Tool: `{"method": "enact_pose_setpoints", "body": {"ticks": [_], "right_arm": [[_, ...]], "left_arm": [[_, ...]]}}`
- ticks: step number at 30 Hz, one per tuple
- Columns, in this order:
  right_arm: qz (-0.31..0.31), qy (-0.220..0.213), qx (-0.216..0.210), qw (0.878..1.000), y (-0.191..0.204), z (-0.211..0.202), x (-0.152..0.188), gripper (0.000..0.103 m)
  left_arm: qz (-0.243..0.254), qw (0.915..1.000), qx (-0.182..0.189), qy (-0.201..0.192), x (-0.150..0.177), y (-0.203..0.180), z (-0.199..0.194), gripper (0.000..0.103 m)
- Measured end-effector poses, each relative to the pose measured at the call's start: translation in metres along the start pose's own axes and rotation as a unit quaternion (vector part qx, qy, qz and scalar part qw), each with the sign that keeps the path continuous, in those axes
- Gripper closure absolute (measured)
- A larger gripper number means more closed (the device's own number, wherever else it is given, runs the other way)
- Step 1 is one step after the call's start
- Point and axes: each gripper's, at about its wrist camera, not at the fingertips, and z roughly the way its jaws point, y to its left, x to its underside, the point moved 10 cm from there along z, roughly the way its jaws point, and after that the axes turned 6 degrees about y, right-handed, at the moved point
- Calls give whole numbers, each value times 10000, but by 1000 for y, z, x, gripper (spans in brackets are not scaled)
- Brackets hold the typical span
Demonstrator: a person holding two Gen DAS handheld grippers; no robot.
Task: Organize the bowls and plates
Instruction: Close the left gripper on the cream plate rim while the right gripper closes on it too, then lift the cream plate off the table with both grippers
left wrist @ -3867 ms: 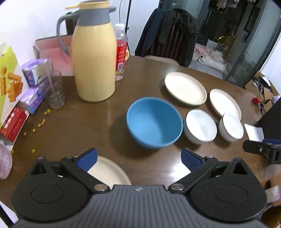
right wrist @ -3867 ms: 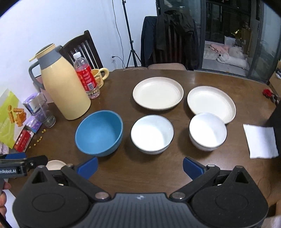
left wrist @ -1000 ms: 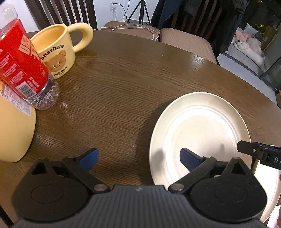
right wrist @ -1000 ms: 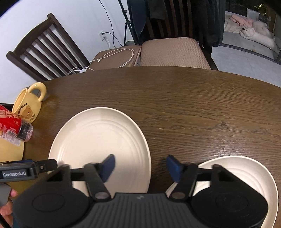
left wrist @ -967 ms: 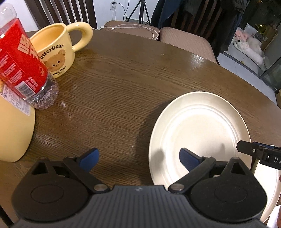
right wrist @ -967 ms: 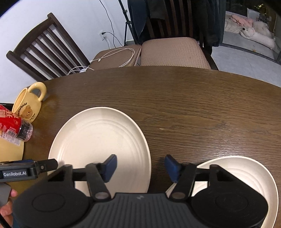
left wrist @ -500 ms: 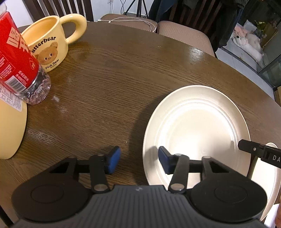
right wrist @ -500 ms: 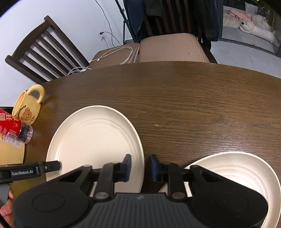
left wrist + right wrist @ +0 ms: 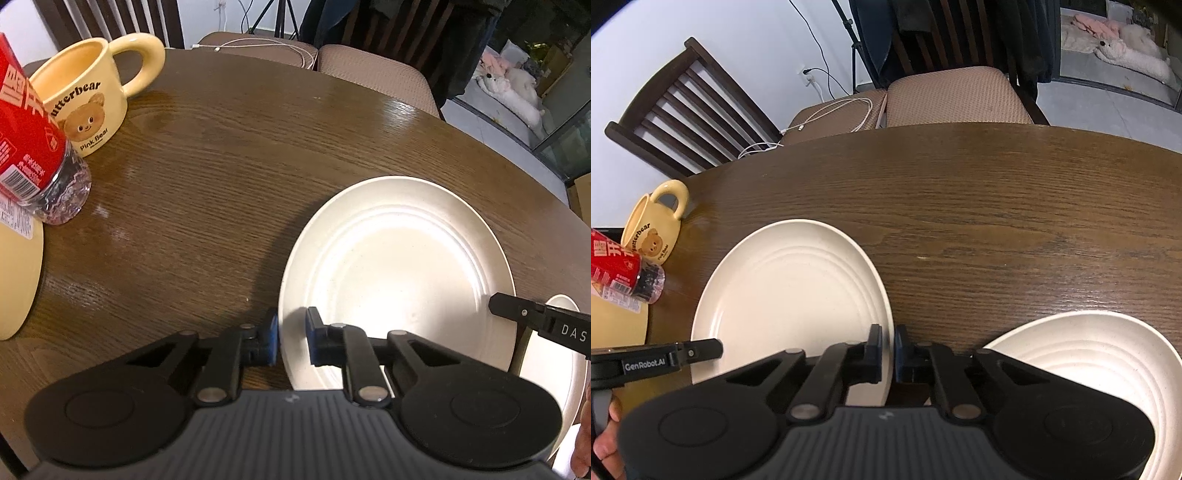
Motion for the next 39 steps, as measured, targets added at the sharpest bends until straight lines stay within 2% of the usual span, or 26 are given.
{"method": "enact_pose_setpoints", "body": {"ticks": [22, 39], "right_arm": [[-135, -187, 106, 9997, 3, -10, 2, 97], [-143, -416, 91, 9990, 5, -49, 3, 97]], "left_arm": [[137, 9995, -255, -158, 3, -14, -13, 91], [247, 9985, -263, -408, 6, -24, -49, 91]]}}
